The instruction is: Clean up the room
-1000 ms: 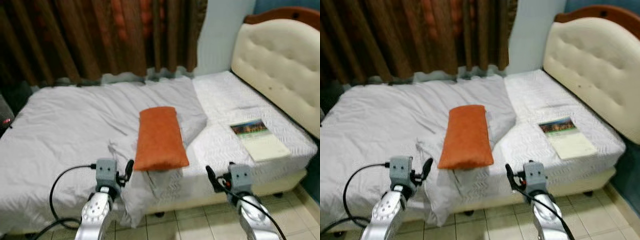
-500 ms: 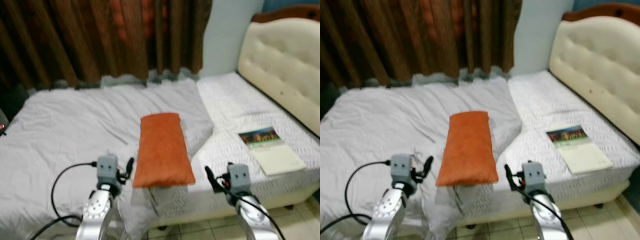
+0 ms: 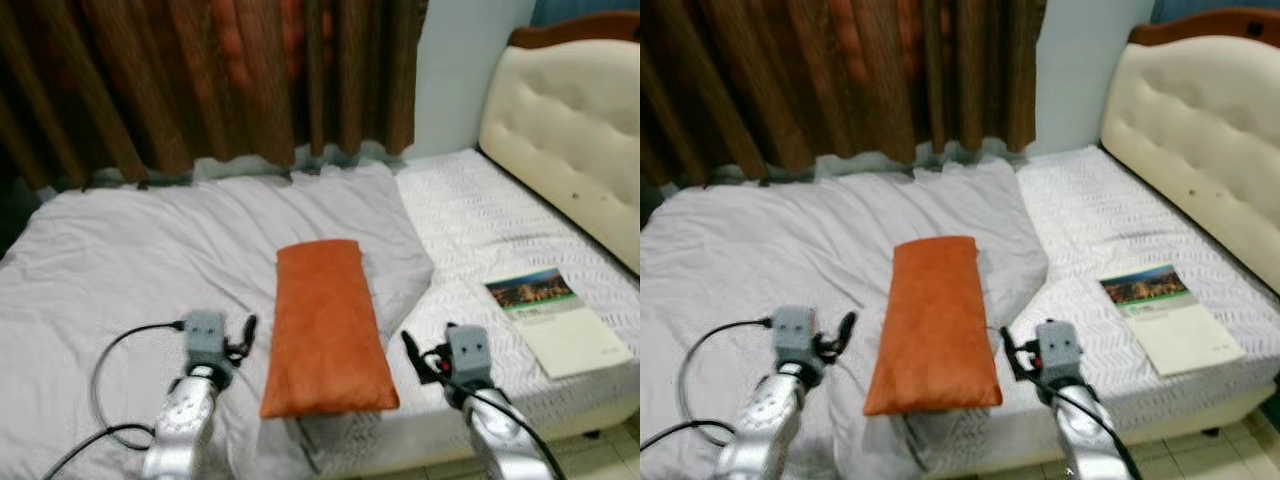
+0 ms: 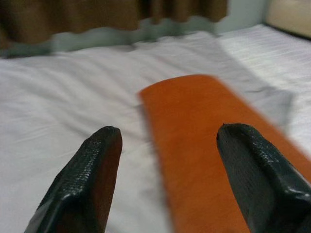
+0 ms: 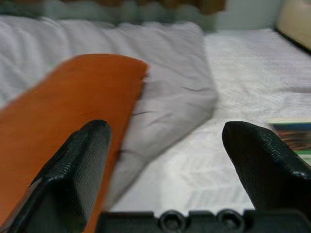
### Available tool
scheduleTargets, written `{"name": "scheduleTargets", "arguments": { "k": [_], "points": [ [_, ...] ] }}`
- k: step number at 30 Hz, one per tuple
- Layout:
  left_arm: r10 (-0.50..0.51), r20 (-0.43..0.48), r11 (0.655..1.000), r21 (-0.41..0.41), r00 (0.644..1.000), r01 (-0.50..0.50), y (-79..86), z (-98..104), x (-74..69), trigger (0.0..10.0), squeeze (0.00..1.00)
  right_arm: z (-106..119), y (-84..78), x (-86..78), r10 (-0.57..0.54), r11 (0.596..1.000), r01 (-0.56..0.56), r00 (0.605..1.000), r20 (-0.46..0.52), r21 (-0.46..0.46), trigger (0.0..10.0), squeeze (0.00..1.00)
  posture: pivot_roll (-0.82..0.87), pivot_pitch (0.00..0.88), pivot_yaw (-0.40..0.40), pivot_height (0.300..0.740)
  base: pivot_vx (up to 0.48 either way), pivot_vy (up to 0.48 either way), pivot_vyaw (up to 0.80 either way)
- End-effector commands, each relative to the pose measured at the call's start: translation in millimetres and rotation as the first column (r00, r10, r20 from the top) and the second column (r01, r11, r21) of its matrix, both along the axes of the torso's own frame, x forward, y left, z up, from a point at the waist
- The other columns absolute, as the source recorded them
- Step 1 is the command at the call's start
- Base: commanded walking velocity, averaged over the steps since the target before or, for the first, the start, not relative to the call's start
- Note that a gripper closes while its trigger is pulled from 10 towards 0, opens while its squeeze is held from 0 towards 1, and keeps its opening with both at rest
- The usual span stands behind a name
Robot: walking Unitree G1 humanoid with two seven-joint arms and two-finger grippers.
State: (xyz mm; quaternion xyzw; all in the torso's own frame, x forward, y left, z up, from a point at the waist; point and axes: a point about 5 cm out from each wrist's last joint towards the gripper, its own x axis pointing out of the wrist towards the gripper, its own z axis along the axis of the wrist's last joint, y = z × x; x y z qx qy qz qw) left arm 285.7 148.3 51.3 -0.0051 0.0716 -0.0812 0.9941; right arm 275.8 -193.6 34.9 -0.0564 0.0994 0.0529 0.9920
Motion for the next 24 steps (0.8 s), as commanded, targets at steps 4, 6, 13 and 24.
{"name": "scheduleTargets", "arguments": {
  "k": [4,6,13,24],
  "points": [
    [0.052,0.014,0.999,0.01,0.999,-0.052,17.5,4.1,3.1,10.0,0.0,9.1,6.8,12.8,0.023,1.0,-0.023,1.0,0.018,0.01,10.0,0.0,0.01,0.0,0.017,0.74,0.439,0.0,0.0],
    [0.063,0.019,0.998,0.017,0.998,-0.063,20.2,5.4,5.4,10.0,0.0,12.8,4.4,18.7,0.022,1.0,-0.023,1.0,0.019,0.013,10.0,0.0,0.01,0.0,0.015,0.74,0.439,0.0,0.0],
    [0.029,-0.119,0.993,-0.108,0.992,-0.042,25.0,0.0,28.5,10.0,0.0,8.0,-4.3,39.3,-0.012,0.983,0.035,0.991,-0.131,0.178,10.0,0.0,0.03,0.048,0.01,0.74,0.313,0.0,0.0],
    [-0.037,-0.414,0.819,-0.534,0.91,-0.21,36.8,-19.4,36.1,10.0,0.0,-1.6,8.0,48.4,0.057,0.884,0.092,0.952,-0.301,0.458,10.0,0.0,0.06,0.374,0.025,0.74,0.0,0.0,0.0]
  ]
}}
